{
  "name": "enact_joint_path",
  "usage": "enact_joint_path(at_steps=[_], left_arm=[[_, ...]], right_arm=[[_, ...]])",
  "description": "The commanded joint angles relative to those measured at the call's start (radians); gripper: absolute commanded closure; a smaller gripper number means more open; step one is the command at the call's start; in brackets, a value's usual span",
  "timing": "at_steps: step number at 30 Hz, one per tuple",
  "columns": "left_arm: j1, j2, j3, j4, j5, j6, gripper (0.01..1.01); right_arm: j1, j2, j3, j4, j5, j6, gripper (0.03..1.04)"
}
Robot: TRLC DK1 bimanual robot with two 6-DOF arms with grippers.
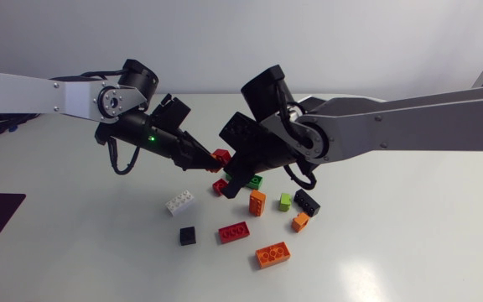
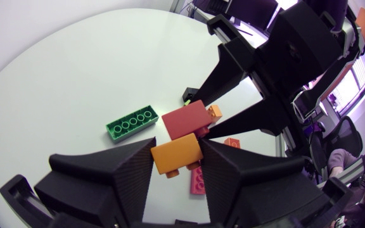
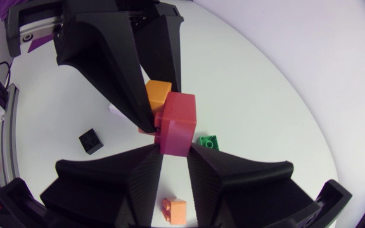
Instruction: Disassemble duplo
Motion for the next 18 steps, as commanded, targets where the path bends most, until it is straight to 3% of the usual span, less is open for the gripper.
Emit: enact_joint_path(at_steps=[1,10,18], left_arm=[[-0.003,-0.017,-0.028,-0.029,0.01,0.013,0.884],[-0.026,-0.031,-0.037,-0.046,0.01,0.029,0.884],[-0.024,-0.06,-0.032,-0.153,0.01,0.151,0.884]], right_arm=[[-0.004,-0.03,-0.025,-0.006,-0.004,-0.002,0.82],[-0.016,-0.034,-0.037,-0.012,-0.036,-0.01,0.87],[-0.082,-0.036,-0.04,-0.012,-0.065,-0.042,0.87]])
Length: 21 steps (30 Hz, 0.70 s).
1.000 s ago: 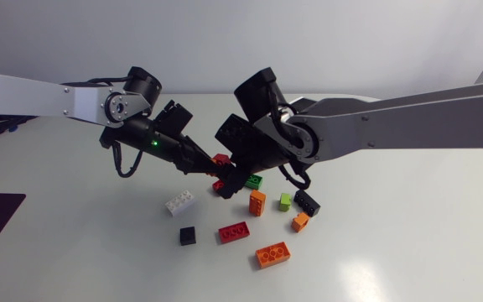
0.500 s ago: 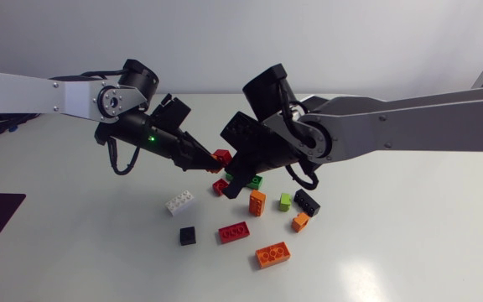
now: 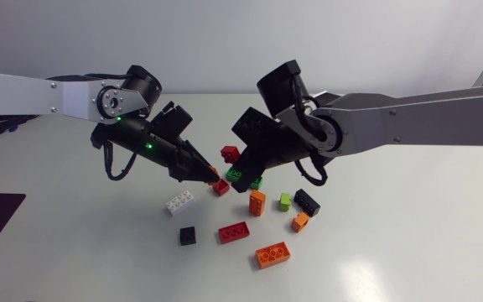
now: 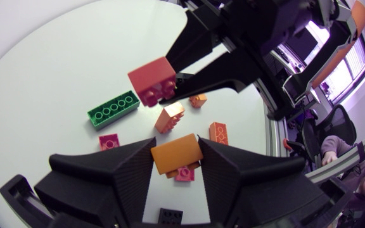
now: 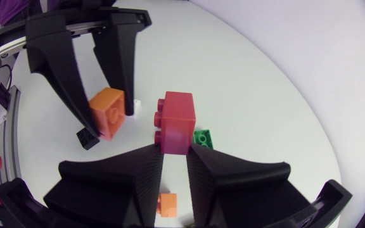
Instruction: Disassemble duplo
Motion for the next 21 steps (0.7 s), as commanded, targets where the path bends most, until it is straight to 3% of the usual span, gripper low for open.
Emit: enact_joint_path(at_steps=[1,5,9,15,21], left_arm=[[-0.002,-0.033,-0.019,-0.021,0.006,0.058,0.884],[0.012,0.052,0.026,-0.047,-0.124,0.072,0.884],[-0.047,0.154,0.014,-0.035,-0.314,0.065,0.88],[-0.102,0.227,-0.025,0.047,-0.403,0.031,0.864],[-0.12,0.29,-0.032,0.103,-0.463,0.011,0.592]], right_arm=[[-0.026,-0.02,-0.027,-0.001,-0.009,-0.031,0.87],[-0.049,-0.04,-0.032,-0.016,-0.009,-0.049,0.86],[-0.052,-0.089,-0.058,-0.047,-0.009,-0.057,0.86],[-0.05,-0.116,-0.152,-0.067,0.001,-0.087,0.86],[-0.049,-0.119,-0.241,-0.067,0.002,-0.115,0.86]])
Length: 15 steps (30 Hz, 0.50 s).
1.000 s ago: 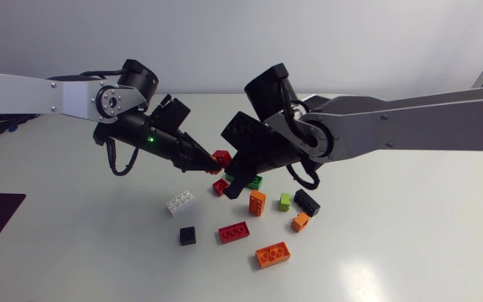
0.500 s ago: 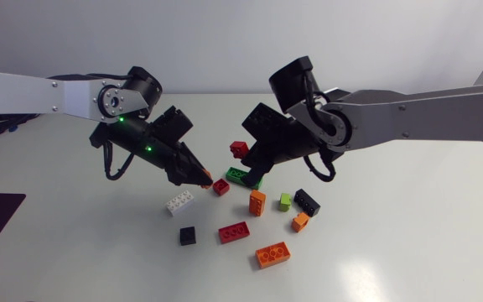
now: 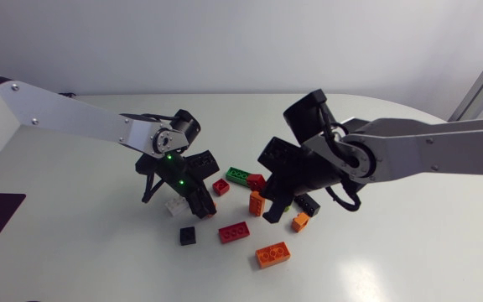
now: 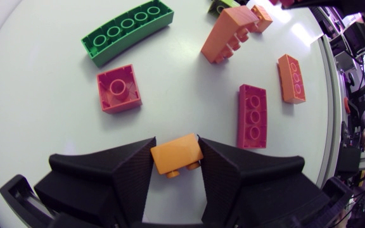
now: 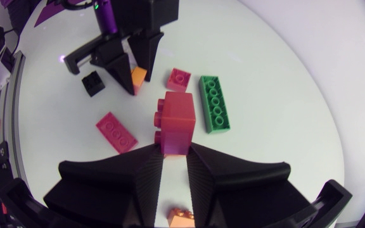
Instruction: Disassemble duplo
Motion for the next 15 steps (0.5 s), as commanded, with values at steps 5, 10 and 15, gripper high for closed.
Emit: enact_joint_path(at_steps=[5,10,15], left_arm=[[0.004,-0.018,-0.036,0.011,-0.034,-0.024,0.151],[0.019,-0.132,-0.075,0.045,-0.034,-0.036,0.051],[0.064,-0.219,-0.099,0.085,-0.034,-0.074,0.051]], right_arm=[[0.017,0.033,-0.066,-0.02,0.011,-0.067,0.85],[0.032,0.076,-0.086,-0.015,0.019,-0.085,0.85],[0.037,0.136,-0.119,0.046,0.055,-0.098,0.84]])
